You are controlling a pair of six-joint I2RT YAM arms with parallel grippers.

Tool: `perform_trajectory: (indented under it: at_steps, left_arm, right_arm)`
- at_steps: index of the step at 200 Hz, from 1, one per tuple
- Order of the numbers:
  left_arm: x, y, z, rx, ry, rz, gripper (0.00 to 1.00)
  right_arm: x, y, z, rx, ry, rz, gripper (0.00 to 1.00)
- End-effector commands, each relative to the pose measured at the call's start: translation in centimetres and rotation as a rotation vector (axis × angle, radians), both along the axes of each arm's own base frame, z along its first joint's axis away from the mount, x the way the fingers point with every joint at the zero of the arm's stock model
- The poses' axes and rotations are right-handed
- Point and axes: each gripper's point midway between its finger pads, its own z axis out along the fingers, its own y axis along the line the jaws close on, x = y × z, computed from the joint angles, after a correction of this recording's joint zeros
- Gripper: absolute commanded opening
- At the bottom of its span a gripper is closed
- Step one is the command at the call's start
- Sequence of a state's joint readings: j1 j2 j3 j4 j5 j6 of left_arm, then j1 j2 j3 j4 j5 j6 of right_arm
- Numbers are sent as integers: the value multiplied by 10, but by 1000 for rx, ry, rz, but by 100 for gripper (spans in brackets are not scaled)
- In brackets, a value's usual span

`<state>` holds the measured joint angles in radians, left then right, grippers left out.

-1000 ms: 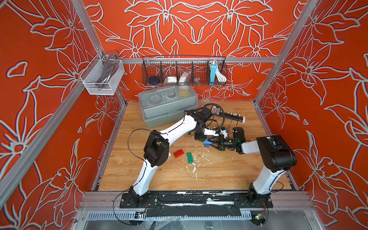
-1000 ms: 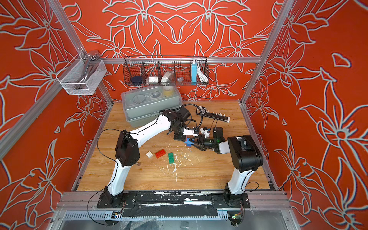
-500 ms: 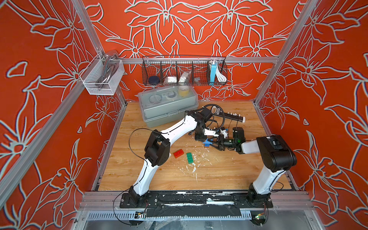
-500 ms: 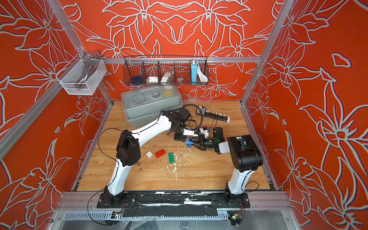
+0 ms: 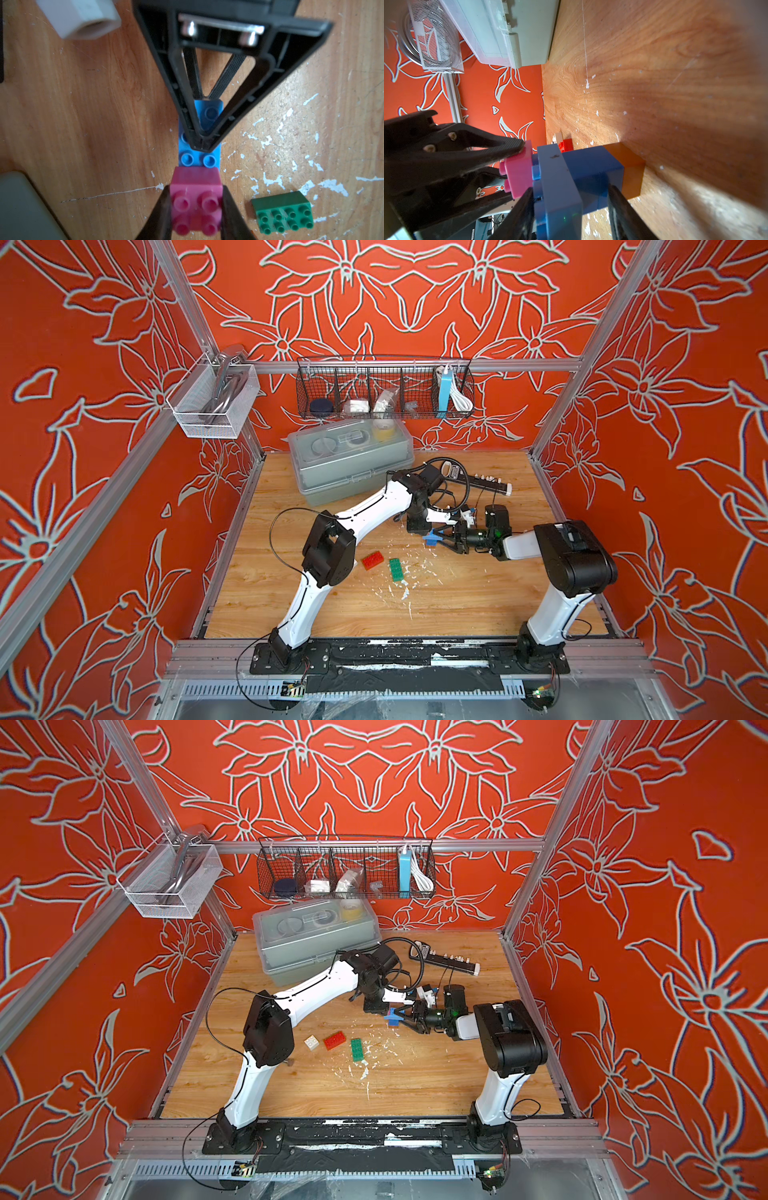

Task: Assemble a spoon with lego
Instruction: Assemble the lego brick with the lego brick.

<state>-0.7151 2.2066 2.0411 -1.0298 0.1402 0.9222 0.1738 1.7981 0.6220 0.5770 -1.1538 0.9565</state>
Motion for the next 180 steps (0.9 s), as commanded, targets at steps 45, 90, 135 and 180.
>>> perform_trajectory:
  at_steps: [45, 90, 135, 180]
  left_arm:
    - [-1, 5, -2, 40, -13, -19, 0]
    - [-2, 7, -1, 39, -15, -24, 0]
    - [-4, 10, -3, 39, -6, -31, 0]
    - [-6, 6, 13, -31, -14, -26, 0]
  right_arm:
    - [-2, 4, -9, -16, 18, 17, 56]
    - [-3, 4, -9, -16, 19, 19, 56]
    - [-3, 3, -10, -17, 20, 20, 56]
    - [-3, 3, -12, -18, 24, 23, 56]
